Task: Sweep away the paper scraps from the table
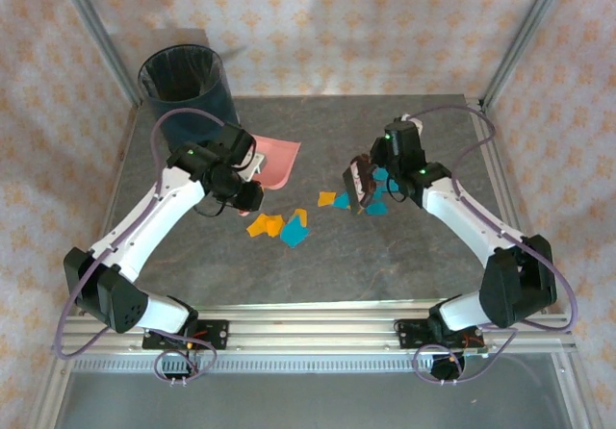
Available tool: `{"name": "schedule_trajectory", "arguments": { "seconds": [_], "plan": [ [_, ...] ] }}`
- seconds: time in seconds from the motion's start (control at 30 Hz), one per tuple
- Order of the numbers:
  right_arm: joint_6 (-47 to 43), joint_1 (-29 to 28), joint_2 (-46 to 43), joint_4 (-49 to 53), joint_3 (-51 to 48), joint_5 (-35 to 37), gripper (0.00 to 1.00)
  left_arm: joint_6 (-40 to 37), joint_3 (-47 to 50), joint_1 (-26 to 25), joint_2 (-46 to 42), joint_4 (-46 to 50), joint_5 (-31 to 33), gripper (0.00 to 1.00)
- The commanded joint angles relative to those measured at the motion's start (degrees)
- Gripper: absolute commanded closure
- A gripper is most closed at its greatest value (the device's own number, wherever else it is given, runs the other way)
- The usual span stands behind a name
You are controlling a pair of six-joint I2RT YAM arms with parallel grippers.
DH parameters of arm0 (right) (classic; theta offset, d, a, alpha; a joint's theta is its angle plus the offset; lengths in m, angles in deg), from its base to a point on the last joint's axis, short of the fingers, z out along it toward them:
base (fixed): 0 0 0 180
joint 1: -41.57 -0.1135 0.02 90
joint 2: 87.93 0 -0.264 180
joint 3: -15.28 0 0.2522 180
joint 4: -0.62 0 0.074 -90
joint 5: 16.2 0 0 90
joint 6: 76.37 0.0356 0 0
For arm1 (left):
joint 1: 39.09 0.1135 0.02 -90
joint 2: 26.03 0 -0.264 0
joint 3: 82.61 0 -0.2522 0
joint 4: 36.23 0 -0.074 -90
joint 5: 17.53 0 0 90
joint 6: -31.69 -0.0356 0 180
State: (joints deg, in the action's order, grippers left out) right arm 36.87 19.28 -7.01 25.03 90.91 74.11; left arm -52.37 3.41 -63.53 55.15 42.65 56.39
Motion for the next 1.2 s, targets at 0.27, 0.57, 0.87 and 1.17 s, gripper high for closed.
{"name": "schedule_trajectory", "arguments": {
  "seconds": [0.27, 0.57, 0.87, 1.17],
  "plan": [
    [-0.20, 0.57, 6.14, -8.53, 1.47, -17.51, 1.00, -0.22, -2.45, -3.25, 2.81, 0.53, 2.44, 1.00],
    [-1.38, 0.42, 9.01, -4.91, 1.50, -12.08, 1.00, -0.97, -2.04, -4.30, 3.27, 1.01, 2.82, 1.00],
    [-5.77, 0.45, 2.39, 2.70, 0.19, 3.71, 1.00, -2.10, -2.98, -6.46, 6.01, 2.00, 4.16, 1.00],
    [-7.04, 0.48, -4.06, 0.34, -2.16, -0.71, 1.00, -3.83, -5.07, -9.69, 11.30, 3.55, 5.37, 1.00]
  ]
}}
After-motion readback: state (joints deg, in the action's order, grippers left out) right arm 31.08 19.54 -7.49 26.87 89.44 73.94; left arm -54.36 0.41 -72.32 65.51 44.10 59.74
